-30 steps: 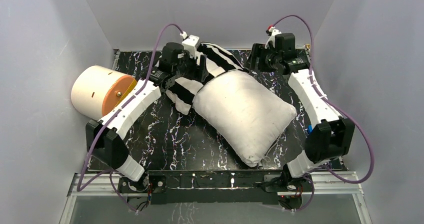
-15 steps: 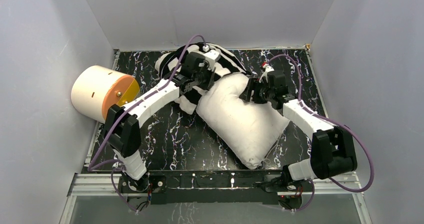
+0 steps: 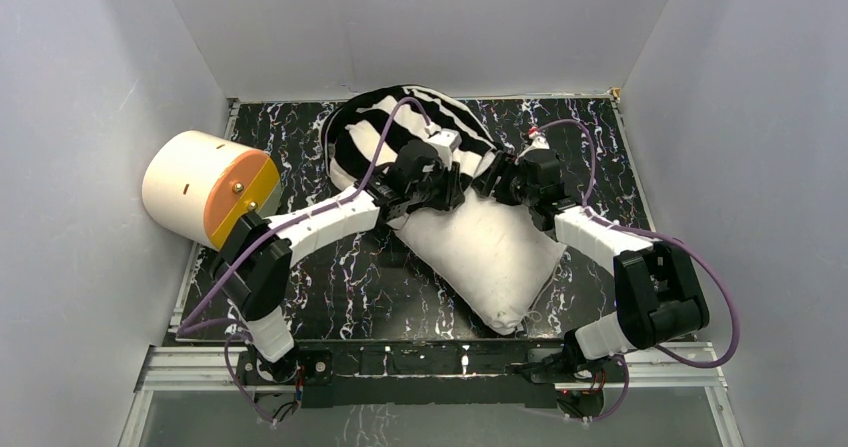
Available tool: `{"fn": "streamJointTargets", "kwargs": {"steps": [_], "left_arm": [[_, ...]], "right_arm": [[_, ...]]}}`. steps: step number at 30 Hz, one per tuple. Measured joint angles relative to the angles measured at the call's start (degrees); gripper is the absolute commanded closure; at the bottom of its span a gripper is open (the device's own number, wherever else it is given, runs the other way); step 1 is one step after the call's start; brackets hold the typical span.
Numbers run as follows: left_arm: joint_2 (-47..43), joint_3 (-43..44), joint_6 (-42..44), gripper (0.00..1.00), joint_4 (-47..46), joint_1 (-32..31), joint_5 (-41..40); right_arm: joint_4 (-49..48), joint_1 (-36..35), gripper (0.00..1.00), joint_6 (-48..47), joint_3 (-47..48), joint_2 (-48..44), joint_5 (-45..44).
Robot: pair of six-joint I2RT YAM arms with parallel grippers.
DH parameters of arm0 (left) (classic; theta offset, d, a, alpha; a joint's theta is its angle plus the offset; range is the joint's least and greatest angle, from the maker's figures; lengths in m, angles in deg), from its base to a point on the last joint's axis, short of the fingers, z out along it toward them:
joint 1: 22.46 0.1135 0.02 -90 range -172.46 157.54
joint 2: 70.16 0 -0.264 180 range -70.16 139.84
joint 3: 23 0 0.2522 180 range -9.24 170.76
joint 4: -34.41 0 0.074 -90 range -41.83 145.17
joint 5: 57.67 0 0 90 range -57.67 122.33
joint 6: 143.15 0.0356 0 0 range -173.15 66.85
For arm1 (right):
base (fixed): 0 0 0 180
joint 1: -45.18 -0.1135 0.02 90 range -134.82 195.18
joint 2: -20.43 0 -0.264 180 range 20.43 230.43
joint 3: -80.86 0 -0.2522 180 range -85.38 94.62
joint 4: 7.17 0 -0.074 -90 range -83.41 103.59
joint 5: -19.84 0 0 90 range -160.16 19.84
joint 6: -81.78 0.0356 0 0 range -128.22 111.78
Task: Put the pillow into the pillowcase
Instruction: Stuff the pillow into the pillowcase.
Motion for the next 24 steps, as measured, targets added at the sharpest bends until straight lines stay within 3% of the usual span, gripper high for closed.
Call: {"fn": "streamJointTargets", "kwargs": {"steps": [3,6,12,16,24], "left_arm": [[-1.7,1.0,-0.4,0.47,2.1,0.9,-0.5],[-5.9,0.2,-1.2,0.41,5.4,3.5,-0.2],[-18.2,-5.4,-2.3,0.38,10.6,13.8,0.3],[-23.2,-7.2,-1.8,0.38,13.2,17.1,0.4],[-26.5,-15.1,-3.2,0.37,15.4,20.5,3.1]], "right_arm": [[0.3,-0.2,0.27,-1.2,0.5,-0.2,-0.7],[4.1,-0.6,0.25,-4.5,2.4,-1.4,-0.6],[16.5,-2.2,0.23,-13.0,8.3,-7.3,-0.4],[23.6,-4.9,0.22,-18.1,13.0,-9.8,-0.7],[31.1,-19.4,0.18,-27.4,17.7,-10.7,-7.3]]}}
